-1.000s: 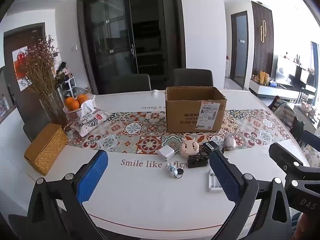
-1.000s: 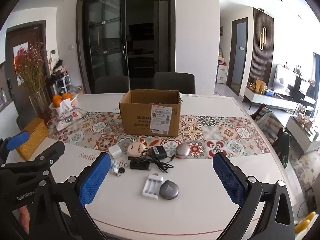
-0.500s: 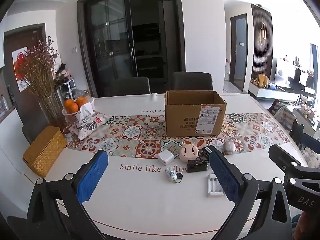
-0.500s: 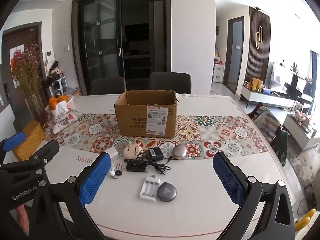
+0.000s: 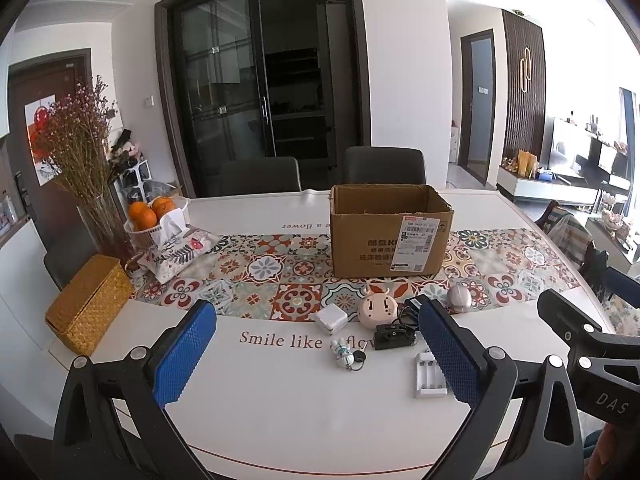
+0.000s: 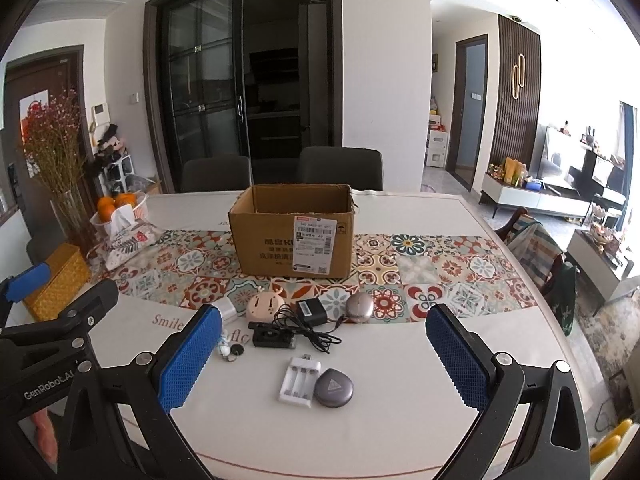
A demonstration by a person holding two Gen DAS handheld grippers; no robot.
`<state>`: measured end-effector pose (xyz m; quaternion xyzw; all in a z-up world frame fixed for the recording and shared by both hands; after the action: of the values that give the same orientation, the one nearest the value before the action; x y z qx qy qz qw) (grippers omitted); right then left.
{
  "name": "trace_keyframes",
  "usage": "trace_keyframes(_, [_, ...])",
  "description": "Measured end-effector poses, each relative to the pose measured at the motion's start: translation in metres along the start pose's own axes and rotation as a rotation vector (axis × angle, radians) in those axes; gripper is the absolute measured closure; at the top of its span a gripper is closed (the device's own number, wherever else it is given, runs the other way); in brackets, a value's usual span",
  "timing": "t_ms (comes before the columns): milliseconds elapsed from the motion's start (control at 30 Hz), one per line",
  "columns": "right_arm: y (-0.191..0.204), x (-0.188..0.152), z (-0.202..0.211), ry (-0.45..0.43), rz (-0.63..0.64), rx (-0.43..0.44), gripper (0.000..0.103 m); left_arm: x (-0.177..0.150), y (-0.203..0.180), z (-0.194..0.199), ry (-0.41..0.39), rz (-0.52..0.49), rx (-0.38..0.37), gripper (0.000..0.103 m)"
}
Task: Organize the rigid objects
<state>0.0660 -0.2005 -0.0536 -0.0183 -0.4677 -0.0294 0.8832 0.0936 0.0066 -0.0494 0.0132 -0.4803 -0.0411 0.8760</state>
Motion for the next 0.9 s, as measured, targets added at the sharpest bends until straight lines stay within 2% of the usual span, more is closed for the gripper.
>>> trace_keyframes(900, [-0.0034,0.0001,0.0011,-0.001,-0.002,0.001,0.001,-0.0014,-0.0013,0.0040,-0.001,0.002,0.005,0.000])
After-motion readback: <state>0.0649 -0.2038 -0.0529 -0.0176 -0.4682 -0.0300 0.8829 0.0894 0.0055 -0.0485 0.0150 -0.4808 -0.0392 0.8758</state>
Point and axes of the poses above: each gripper's, at about its wrist camera, not at the fingertips, and z roughly against the way its jaws point, y to its left, x to its top, the point moved 10 cm from there along -z, roughly the way its jaws point, and after that the axes turned 1 degree about -x, right-handed, at the moved point
